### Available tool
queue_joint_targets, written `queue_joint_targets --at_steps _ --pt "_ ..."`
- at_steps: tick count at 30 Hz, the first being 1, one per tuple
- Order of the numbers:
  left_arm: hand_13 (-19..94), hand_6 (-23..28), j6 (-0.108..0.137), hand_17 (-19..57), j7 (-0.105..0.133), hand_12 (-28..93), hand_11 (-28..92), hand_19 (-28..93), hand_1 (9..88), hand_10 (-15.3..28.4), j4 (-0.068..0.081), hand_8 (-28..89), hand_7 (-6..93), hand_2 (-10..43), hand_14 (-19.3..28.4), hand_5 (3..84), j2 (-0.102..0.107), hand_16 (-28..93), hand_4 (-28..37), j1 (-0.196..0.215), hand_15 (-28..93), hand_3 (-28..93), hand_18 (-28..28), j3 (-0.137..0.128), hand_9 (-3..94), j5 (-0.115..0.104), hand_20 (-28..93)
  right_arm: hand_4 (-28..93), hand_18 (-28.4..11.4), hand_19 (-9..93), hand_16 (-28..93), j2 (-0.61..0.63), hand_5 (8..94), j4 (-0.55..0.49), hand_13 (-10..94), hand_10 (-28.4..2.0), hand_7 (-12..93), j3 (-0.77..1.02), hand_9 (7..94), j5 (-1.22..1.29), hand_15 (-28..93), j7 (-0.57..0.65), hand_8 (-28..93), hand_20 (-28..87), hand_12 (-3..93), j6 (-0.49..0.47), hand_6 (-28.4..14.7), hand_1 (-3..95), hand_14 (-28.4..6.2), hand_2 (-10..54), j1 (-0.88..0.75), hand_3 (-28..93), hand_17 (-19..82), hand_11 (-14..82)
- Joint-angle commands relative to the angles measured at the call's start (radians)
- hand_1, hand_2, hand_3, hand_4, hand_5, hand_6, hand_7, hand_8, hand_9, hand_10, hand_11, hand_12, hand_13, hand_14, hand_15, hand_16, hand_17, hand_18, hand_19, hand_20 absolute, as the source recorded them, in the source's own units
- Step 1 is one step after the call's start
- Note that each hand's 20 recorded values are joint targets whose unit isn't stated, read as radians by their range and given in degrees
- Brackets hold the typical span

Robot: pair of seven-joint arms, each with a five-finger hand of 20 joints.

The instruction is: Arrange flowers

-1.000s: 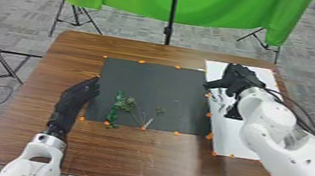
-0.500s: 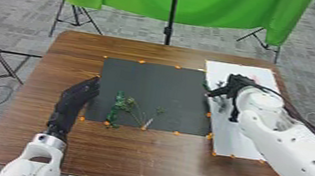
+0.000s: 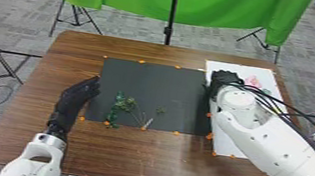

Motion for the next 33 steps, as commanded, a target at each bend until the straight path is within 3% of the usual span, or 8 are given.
queue_joint_targets --at_steps 1,7,12,16,20,33 --pt "27 2.8 0.005 -0.5 -0.005 13 11 5 26.2 11.2 0.009 -6 9.1 -4.0 15.8 38.6 -0.009 3 -21.8 0.024 15 64 13.2 0.002 35.9 -0.001 17 -7 -14.1 93 35 0.017 84.6 0.042 94 -10.4 20 0.012 92.3 0.099 62 0.003 23 63 28.6 0.092 -2.0 57.8 -2.8 -9.5 -0.102 51 67 41.6" --pt "27 2.9 0.0 -0.4 -0.007 13 11 5 26.2 11.3 0.01 -6 9.2 -3.9 15.8 38.7 -0.007 3 -21.8 0.023 15 64 13.2 0.005 35.9 0.0 17 -3 -14.7 93 35 0.065 84.1 -0.031 94 -10.1 24 0.102 92.5 0.117 65 -0.014 26 66 29.0 0.256 -1.7 55.8 -2.1 -9.5 -0.151 57 67 41.9" --pt "27 2.8 -0.01 -0.4 -0.013 13 11 5 26.1 11.3 0.013 -6 9.2 -4.0 15.9 38.7 -0.005 3 -21.8 0.017 15 64 13.1 0.009 35.9 0.002 17 0 -14.7 93 35 0.109 83.9 -0.173 94 -9.6 26 0.203 92.3 0.136 66 -0.025 26 68 29.8 0.344 -2.0 55.0 -1.8 -9.5 -0.227 58 68 45.8" --pt "27 2.9 -0.013 -0.4 -0.015 13 11 5 26.2 11.3 0.016 -6 9.1 -3.9 15.8 38.7 -0.004 3 -21.9 0.015 15 64 13.1 0.011 35.9 0.001 17 1 -14.6 93 35 0.111 84.1 -0.286 94 -9.4 27 0.257 92.3 0.155 67 -0.039 26 69 29.0 0.361 -2.3 54.7 -1.9 -9.5 -0.301 59 68 47.3" --pt "27 2.9 -0.019 -0.4 -0.016 13 11 5 26.2 11.3 0.016 -6 9.1 -3.8 15.9 38.7 -0.005 3 -21.9 0.013 15 63 13.1 0.016 36.0 0.003 17 2 -14.8 93 35 0.084 84.2 -0.358 94 -9.4 28 0.263 92.4 0.171 67 -0.046 26 69 28.6 0.314 -2.4 54.7 -1.8 -9.5 -0.353 59 69 47.6" --pt "27 3.0 -0.017 -0.4 -0.01 13 11 5 26.2 11.3 0.018 -6 9.1 -3.8 15.9 38.7 -0.006 3 -21.8 0.013 15 63 13.1 0.019 36.0 0.002 17 2 -15.1 93 34 0.006 84.2 -0.346 94 -9.4 28 0.173 92.5 0.158 68 -0.059 26 68 28.2 0.28 -2.5 54.9 -1.7 -9.5 -0.394 58 69 47.7"
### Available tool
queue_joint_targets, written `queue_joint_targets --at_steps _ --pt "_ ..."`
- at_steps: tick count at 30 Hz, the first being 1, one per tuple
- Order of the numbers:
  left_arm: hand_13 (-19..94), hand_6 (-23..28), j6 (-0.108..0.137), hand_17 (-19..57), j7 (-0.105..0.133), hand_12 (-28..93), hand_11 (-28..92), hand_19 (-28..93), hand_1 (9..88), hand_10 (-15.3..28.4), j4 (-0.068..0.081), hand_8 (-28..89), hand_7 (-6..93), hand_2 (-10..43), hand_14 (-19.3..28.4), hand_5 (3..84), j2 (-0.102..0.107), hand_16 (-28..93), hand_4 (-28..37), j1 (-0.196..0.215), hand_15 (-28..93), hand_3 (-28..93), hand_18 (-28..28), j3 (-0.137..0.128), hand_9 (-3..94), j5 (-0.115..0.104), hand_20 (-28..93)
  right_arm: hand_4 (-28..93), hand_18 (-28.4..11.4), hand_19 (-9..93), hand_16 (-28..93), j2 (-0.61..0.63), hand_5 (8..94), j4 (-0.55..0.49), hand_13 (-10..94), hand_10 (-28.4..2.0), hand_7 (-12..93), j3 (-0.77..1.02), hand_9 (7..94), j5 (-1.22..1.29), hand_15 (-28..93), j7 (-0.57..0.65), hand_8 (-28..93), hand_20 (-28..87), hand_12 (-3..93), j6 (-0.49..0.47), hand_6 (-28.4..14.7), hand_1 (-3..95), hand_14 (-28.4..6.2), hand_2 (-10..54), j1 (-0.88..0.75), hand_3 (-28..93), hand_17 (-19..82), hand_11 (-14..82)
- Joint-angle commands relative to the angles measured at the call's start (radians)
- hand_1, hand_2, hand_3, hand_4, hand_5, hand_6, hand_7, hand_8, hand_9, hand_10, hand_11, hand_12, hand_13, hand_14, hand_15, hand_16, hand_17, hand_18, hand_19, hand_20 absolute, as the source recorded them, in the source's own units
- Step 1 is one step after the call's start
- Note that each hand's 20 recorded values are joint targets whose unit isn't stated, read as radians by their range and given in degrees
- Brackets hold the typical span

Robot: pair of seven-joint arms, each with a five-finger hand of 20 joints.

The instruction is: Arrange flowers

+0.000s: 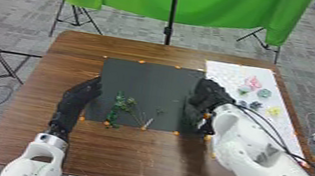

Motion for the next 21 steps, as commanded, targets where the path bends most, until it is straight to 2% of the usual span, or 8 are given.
queue_joint_targets --at_steps 1,5,10,21 --pt "27 2.9 -0.006 -0.4 -0.005 13 11 5 26.2 11.3 0.017 -6 9.0 -3.9 15.9 38.7 -0.009 3 -21.7 0.019 15 64 13.1 0.01 36.0 0.001 17 2 -15.2 93 34 -0.041 84.2 0.019 94 -9.4 28 -0.055 92.5 -0.015 68 -0.018 26 68 28.2 -0.003 -2.5 54.9 -1.7 -9.5 -0.036 58 69 47.7" --pt "27 2.9 -0.013 -0.4 -0.006 13 11 5 26.1 11.3 0.022 -6 9.1 -4.0 15.8 38.7 -0.011 3 -21.8 0.011 15 64 13.1 0.013 36.0 0.004 17 2 -15.2 93 34 -0.045 84.2 0.028 94 -9.5 28 -0.058 92.4 -0.011 68 -0.016 25 68 28.2 0.009 -2.4 54.8 -1.7 -9.5 -0.033 58 69 47.7" --pt "27 2.9 -0.009 -0.4 -0.004 13 10 5 26.1 11.3 0.02 -6 9.1 -3.9 15.9 38.7 -0.011 3 -21.9 0.017 15 64 13.1 0.012 36.0 0.002 17 0 -15.1 93 34 -0.048 83.6 0.031 94 -9.5 28 -0.062 92.2 -0.002 67 -0.014 24 68 28.4 0.026 -2.0 54.8 -1.6 -9.5 -0.035 57 68 47.6" --pt "27 3.0 -0.014 -0.4 -0.003 13 11 5 26.1 11.2 0.024 -6 9.1 -3.9 15.9 38.7 -0.014 3 -21.8 0.011 15 64 13.1 0.017 36.0 0.003 17 -1 -15.0 93 35 -0.068 83.2 0.043 94 -9.4 28 -0.09 91.7 -0.008 66 -0.041 23 67 28.5 0.062 -2.1 55.3 -1.6 -9.5 -0.017 56 67 47.4"
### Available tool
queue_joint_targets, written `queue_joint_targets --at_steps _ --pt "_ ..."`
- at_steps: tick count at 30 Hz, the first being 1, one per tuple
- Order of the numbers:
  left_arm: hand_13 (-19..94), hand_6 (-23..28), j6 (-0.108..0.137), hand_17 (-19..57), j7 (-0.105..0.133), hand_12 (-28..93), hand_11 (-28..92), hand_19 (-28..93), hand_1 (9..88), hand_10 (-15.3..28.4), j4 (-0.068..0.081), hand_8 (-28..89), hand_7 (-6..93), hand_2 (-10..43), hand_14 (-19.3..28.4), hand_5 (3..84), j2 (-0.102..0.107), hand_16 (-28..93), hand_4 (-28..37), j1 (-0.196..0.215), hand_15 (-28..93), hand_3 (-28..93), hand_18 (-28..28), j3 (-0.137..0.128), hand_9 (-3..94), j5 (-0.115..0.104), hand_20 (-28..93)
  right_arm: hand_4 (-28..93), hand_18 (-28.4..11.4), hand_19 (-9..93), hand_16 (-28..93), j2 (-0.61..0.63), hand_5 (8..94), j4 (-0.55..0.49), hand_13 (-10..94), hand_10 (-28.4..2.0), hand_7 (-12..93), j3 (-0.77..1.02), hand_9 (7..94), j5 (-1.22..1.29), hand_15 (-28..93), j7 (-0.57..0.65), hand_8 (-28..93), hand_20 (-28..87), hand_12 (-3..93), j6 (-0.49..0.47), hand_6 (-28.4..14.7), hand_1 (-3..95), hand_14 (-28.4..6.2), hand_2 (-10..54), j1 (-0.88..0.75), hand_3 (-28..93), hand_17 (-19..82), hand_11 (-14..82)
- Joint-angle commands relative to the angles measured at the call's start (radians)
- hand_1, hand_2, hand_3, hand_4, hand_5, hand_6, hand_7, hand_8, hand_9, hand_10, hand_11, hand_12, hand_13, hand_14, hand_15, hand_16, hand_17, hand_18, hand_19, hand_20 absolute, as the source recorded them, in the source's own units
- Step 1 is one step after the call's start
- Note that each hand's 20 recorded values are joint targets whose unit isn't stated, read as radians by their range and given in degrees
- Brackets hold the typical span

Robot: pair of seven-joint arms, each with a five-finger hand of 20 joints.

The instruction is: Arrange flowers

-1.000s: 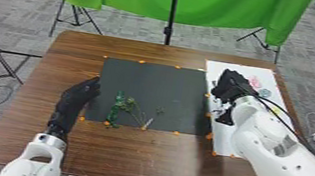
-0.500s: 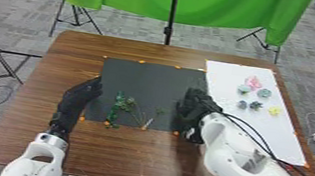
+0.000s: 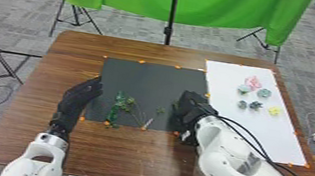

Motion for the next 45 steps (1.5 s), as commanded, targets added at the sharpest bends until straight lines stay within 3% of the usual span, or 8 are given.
queue_joint_targets --at_steps 1,28,37,40,45 --pt "27 3.0 -0.012 -0.4 -0.004 13 11 5 26.1 11.2 0.023 -6 9.0 -3.9 15.9 38.8 -0.013 3 -21.8 0.013 15 64 13.1 0.016 35.9 0.003 17 -1 -15.0 93 36 -0.019 83.1 0.011 94 -9.4 28 -0.022 91.7 -0.012 66 -0.021 23 67 28.4 0.017 -2.1 55.3 -1.6 -9.5 0.009 56 67 47.3" --pt "27 2.8 -0.016 -0.5 -0.01 13 11 5 26.2 11.2 0.021 -6 9.2 -4.0 16.0 38.6 -0.014 3 -21.8 0.016 15 64 13.2 0.016 36.0 0.004 17 -3 -15.6 93 37 -0.013 80.1 0.014 92 -10.3 24 0.001 89.5 -0.001 64 -0.039 22 65 28.5 -0.001 -1.8 50.1 -2.5 -9.5 -0.001 48 64 46.3" --pt "27 2.9 -0.016 -0.5 -0.014 13 11 5 26.3 11.3 0.019 -6 9.2 -4.1 15.8 38.6 -0.011 3 -21.7 0.018 15 64 13.2 0.016 36.0 0.003 17 -6 -15.7 93 37 -0.01 79.7 -0.021 92 -10.4 23 0.045 89.4 0.015 63 -0.028 19 64 28.1 -0.009 -2.2 44.3 -2.6 -9.5 -0.022 54 64 46.3" --pt "27 2.9 -0.018 -0.5 -0.012 13 11 5 26.3 11.3 0.019 -6 9.2 -4.0 15.8 38.6 -0.014 3 -21.6 0.018 15 64 13.2 0.017 36.0 0.004 17 -8 -15.7 93 37 -0.004 79.5 -0.068 92 -10.4 23 0.112 89.3 0.031 63 -0.037 13 64 28.1 0.019 -2.3 41.1 -2.7 -9.5 -0.044 57 64 46.1" --pt "27 2.8 -0.016 -0.5 -0.013 13 11 5 26.2 11.3 0.016 -6 9.2 -4.1 15.9 38.7 -0.01 3 -21.6 0.023 15 64 13.2 0.013 36.0 0.004 17 -9 -16.0 93 37 0.072 78.9 -0.152 91 -10.7 24 0.254 88.4 -0.03 62 -0.023 -3 63 28.3 0.155 -2.4 37.6 -2.9 -9.5 -0.083 60 63 44.5"
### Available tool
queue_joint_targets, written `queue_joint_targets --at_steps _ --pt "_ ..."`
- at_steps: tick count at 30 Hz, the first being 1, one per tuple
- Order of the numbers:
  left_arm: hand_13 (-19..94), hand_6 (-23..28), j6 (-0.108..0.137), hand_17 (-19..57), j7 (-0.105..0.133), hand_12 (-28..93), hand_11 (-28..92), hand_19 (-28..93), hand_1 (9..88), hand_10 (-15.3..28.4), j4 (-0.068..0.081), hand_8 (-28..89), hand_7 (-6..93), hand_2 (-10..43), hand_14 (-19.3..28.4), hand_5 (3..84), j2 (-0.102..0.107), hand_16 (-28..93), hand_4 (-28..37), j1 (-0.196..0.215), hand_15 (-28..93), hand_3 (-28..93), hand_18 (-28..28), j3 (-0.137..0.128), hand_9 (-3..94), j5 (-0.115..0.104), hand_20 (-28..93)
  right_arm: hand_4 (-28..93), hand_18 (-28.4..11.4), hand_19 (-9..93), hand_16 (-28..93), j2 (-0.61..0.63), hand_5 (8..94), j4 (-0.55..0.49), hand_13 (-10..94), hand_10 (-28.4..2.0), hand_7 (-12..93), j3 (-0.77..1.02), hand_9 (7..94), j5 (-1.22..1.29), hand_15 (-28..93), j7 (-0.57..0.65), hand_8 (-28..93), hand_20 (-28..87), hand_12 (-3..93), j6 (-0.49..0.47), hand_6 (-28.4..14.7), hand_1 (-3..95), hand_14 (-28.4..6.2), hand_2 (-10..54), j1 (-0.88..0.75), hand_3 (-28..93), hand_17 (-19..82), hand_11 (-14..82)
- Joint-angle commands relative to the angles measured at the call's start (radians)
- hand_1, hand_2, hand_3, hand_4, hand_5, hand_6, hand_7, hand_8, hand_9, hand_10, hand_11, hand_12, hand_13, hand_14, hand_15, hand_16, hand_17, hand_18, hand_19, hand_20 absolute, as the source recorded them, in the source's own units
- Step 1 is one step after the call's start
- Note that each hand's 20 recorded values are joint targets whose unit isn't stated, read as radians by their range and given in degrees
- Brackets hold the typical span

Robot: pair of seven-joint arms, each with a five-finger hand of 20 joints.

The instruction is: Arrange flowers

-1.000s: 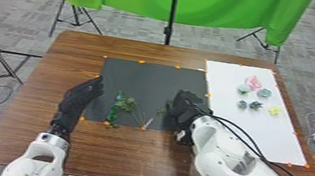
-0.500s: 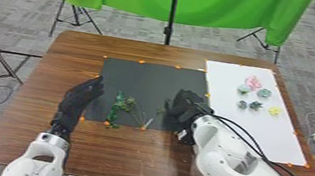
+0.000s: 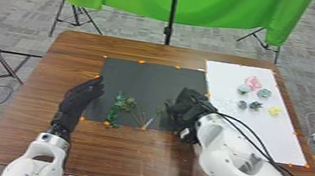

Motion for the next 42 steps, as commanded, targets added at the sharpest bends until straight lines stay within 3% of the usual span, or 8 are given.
queue_joint_targets --at_steps 1,7,9,13,34,36,40,42 --pt "27 2.8 -0.006 -0.5 -0.012 13 11 5 26.2 11.3 0.014 -6 9.3 -4.1 15.9 38.6 -0.008 3 -21.7 0.028 15 64 13.2 0.007 36.0 0.003 17 -9 -16.1 93 37 0.106 78.3 -0.126 91 -11.2 24 0.207 87.6 -0.07 62 0.027 -4 63 28.5 0.15 -2.5 37.5 -3.1 -9.5 -0.049 60 62 43.4" --pt "27 2.8 -0.002 -0.5 -0.013 13 11 5 26.1 11.3 0.009 -6 9.3 -4.2 15.8 38.6 -0.005 3 -21.6 0.041 15 64 13.2 0.003 36.1 0.003 17 -9 -17.3 93 37 0.203 68.1 -0.088 82 -16.4 18 0.303 72.4 -0.068 63 0.048 -4 59 29.6 -0.052 -3.0 37.1 -6.2 -9.5 -0.058 61 55 26.5" --pt "27 2.8 -0.002 -0.5 -0.01 13 11 5 26.1 11.2 0.009 -6 9.2 -4.2 15.8 38.6 -0.007 3 -21.7 0.036 15 64 13.2 0.004 36.0 0.004 17 -10 -18.1 93 36 0.226 61.0 -0.072 78 -18.2 15 0.31 62.1 -0.067 63 0.05 -5 57 27.4 -0.121 -1.8 37.4 -8.1 -9.5 -0.063 62 52 18.9" --pt "27 2.8 0.001 -0.5 -0.002 13 11 5 26.3 11.3 0.012 -6 9.2 -4.1 15.9 38.7 -0.009 3 -21.8 0.028 15 64 13.2 0.008 36.0 0.005 17 -10 -18.5 93 36 0.238 56.3 -0.017 75 -19.0 12 0.277 58.2 -0.051 63 0.089 -5 55 27.1 -0.197 -1.2 37.3 -9.5 -9.5 -0.032 62 50 16.3" --pt "27 2.9 0.005 -0.5 0.0 13 11 5 26.2 11.3 0.012 -6 9.0 -4.1 15.9 38.6 -0.012 3 -21.7 0.028 15 64 13.2 0.002 36.1 0.002 17 -11 -14.3 93 34 0.197 60.2 0.159 85 -16.5 13 0.178 72.3 -0.099 59 0.102 -6 53 26.4 -0.04 -0.7 41.8 -4.4 -9.5 -0.05 60 59 22.7" --pt "27 2.9 0.005 -0.5 -0.001 13 11 5 26.2 11.3 0.011 -6 9.1 -4.1 15.9 38.6 -0.01 3 -21.7 0.029 15 64 13.2 0.0 36.1 0.002 17 -13 -13.7 93 35 0.199 64.6 0.175 87 -13.9 15 0.15 76.6 -0.127 59 0.093 -6 55 26.7 0.026 -0.2 44.9 -3.6 -9.5 -0.047 61 61 25.5" --pt "27 2.8 0.007 -0.5 0.004 13 11 5 26.2 11.3 0.012 -6 9.1 -4.1 15.9 38.6 -0.012 3 -21.7 0.028 15 64 13.2 0.0 36.1 0.001 17 -11 -13.3 93 36 0.208 74.5 0.198 90 -10.1 16 0.109 86.0 -0.192 60 0.069 12 58 41.8 0.165 -0.7 58.3 -2.4 -9.5 -0.035 48 63 18.7" --pt "27 2.8 0.015 -0.5 0.017 13 11 5 26.3 11.3 0.012 -6 9.0 -4.0 15.9 38.6 -0.008 3 -21.7 0.029 15 63 13.2 0.0 36.0 0.001 17 -11 -13.1 93 36 0.215 77.9 0.195 91 -9.0 19 0.106 88.8 -0.22 60 0.06 15 60 44.9 0.19 -0.2 60.9 -1.7 -9.5 -0.02 49 64 16.8"
